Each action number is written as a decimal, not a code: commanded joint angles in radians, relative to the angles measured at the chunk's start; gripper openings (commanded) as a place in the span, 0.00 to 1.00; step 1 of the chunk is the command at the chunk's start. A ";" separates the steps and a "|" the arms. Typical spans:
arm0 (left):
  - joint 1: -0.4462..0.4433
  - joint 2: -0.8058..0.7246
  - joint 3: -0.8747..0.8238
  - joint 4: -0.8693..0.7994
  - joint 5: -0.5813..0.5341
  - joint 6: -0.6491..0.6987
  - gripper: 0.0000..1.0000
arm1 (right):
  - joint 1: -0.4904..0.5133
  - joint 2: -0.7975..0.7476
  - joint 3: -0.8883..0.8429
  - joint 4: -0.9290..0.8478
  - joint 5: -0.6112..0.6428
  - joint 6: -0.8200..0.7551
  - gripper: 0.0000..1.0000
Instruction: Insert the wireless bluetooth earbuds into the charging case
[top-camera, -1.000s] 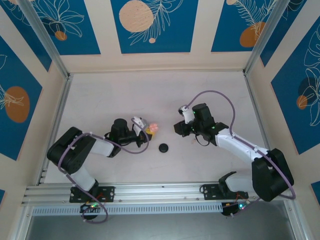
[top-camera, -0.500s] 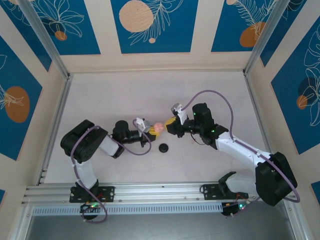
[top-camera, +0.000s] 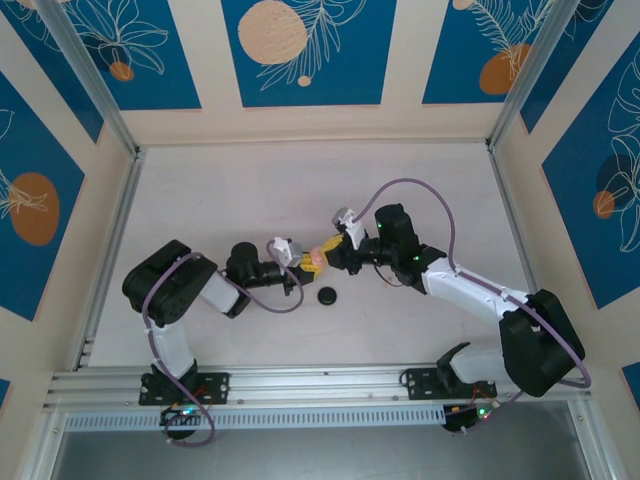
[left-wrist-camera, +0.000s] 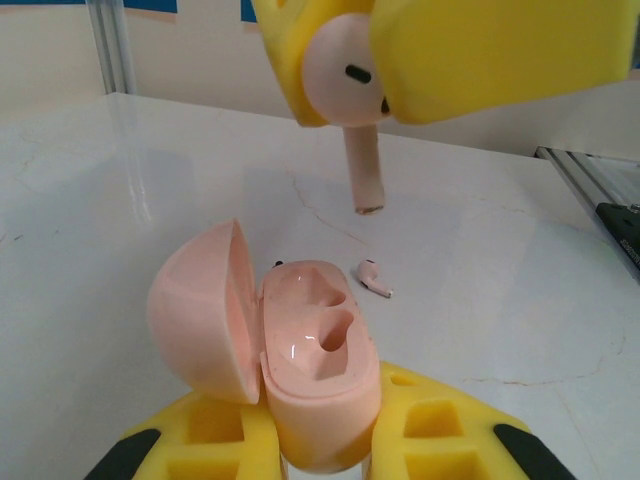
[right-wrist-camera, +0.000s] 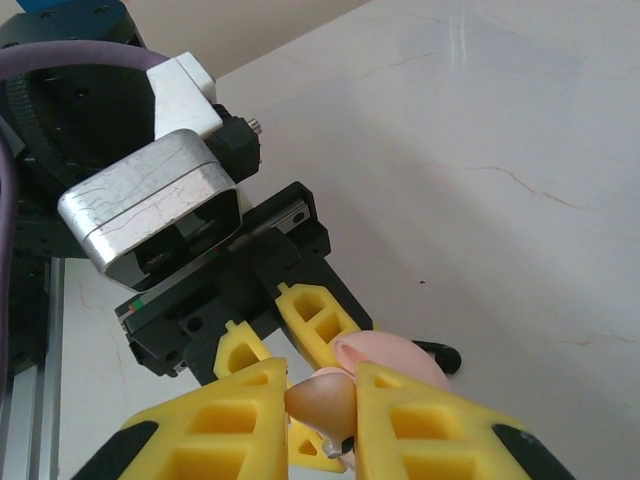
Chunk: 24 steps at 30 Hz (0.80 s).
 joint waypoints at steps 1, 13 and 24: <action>-0.014 -0.008 0.001 0.052 0.030 0.007 0.16 | 0.012 0.016 0.029 0.022 -0.022 -0.028 0.19; -0.013 -0.034 0.004 0.053 0.028 -0.001 0.16 | 0.014 0.056 0.038 -0.005 -0.020 -0.046 0.19; -0.014 -0.050 0.005 0.052 0.027 -0.011 0.15 | 0.020 0.087 0.044 -0.006 -0.023 -0.052 0.18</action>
